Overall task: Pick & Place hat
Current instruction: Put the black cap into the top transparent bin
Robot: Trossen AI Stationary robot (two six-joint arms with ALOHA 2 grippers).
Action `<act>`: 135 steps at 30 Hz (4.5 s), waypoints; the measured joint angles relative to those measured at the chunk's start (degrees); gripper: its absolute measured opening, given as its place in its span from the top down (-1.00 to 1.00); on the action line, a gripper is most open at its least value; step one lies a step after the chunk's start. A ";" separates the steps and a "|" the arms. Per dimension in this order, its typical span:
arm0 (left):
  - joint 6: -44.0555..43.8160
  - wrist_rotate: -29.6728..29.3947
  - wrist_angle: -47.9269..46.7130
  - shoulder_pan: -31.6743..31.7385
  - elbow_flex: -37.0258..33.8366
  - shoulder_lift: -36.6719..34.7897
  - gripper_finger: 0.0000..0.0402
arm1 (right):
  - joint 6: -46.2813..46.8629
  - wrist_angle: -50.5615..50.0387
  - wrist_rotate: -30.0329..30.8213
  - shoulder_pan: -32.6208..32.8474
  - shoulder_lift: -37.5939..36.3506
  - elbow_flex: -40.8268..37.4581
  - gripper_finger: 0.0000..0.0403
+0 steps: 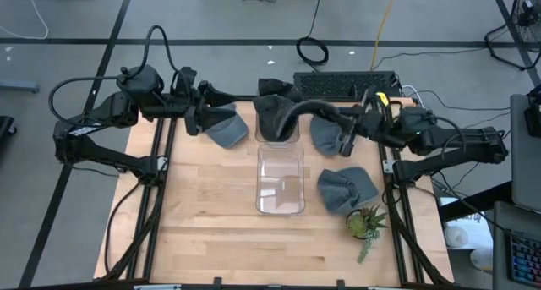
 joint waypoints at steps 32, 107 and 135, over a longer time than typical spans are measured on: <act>-37.49 2.71 -1.20 2.32 -0.09 0.93 -0.81 | -76.37 27.79 -2.98 -0.02 10.48 0.04 1.00; -29.89 24.83 32.46 4.60 -0.31 14.12 0.96 | -46.45 24.89 2.05 4.15 10.33 0.02 0.42; 20.73 39.41 18.46 6.64 -0.09 10.62 0.96 | 18.85 10.54 11.86 13.62 6.37 -0.04 0.13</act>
